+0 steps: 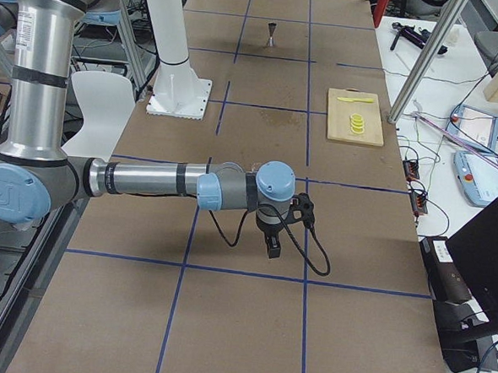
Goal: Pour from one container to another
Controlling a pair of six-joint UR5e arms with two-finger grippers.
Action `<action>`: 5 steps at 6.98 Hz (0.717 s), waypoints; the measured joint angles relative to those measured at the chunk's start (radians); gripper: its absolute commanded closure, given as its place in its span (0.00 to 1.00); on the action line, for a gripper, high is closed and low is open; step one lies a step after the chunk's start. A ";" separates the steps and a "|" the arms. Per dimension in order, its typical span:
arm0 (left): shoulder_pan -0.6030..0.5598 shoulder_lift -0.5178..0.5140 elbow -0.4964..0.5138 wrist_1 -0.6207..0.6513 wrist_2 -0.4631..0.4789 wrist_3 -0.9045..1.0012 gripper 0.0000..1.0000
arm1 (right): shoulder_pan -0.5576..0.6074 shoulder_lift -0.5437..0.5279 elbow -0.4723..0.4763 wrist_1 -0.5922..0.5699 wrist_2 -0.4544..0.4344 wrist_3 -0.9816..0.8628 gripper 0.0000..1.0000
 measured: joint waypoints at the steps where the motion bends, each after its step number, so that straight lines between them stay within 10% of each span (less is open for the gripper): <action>1: 0.006 0.005 0.001 0.002 0.000 0.000 0.00 | -0.002 -0.004 0.000 0.002 -0.017 0.000 0.00; 5: 0.012 0.013 -0.030 0.081 0.000 0.000 0.00 | 0.002 -0.014 0.006 0.005 -0.041 0.001 0.00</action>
